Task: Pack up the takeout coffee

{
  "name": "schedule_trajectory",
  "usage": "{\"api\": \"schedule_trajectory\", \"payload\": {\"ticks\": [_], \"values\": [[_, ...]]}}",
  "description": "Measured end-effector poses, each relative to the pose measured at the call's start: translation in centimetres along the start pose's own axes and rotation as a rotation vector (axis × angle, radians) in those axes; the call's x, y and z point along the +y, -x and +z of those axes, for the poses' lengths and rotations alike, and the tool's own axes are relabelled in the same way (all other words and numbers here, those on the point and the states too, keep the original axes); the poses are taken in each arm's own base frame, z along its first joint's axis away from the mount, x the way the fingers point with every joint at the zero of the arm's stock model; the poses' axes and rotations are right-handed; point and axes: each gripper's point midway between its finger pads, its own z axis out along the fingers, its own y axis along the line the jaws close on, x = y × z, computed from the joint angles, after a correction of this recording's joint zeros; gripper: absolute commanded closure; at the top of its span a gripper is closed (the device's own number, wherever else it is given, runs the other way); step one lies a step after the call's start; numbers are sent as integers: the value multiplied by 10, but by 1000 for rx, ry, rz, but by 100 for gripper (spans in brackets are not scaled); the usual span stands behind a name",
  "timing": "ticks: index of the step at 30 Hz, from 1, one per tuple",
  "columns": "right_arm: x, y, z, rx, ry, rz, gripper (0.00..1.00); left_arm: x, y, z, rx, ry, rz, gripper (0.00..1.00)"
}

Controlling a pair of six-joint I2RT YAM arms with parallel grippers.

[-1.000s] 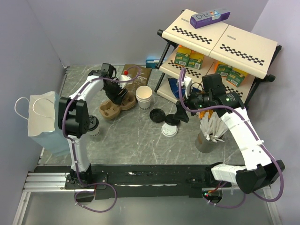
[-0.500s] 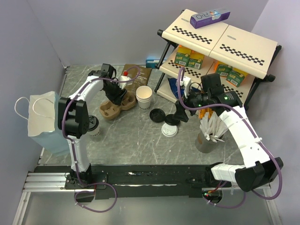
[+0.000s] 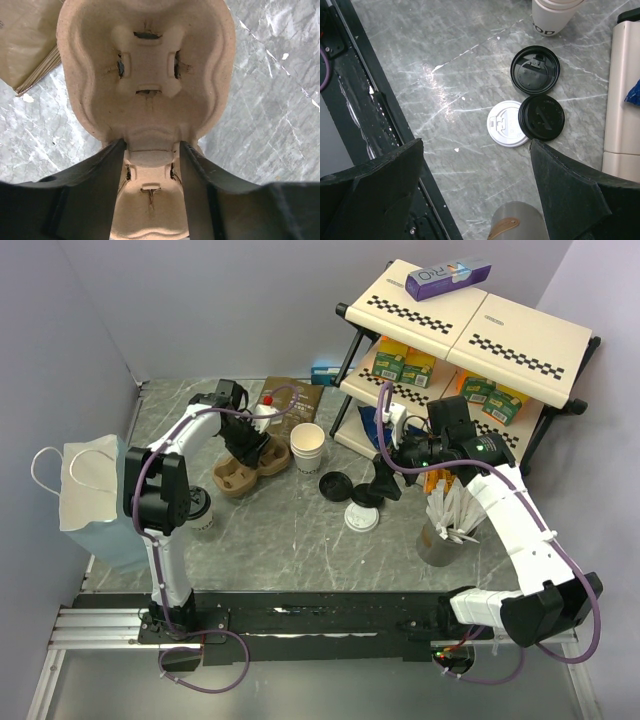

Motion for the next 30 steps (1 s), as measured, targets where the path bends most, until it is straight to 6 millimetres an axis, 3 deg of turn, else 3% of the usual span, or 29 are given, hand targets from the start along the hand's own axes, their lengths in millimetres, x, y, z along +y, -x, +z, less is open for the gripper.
{"api": "schedule_trajectory", "payload": {"ticks": [6,10,16,21,27,30], "values": [[0,0,0,1,0,0,7,0,1,0,-4,4,-6,72],[0,0,0,0,-1,0,7,-1,2,-4,-1,3,-5,99],[-1,0,0,1,-4,-1,0,-4,19,-29,-57,-37,-50,99],[-13,0,0,6,-65,10,0,9,29,-63,-130,20,-72,99],[-35,10,1,9,-132,75,0,-6,47,-104,-219,27,-65,99],[-38,22,6,-5,-92,72,8,-12,63,-129,-291,34,-66,99]]}}
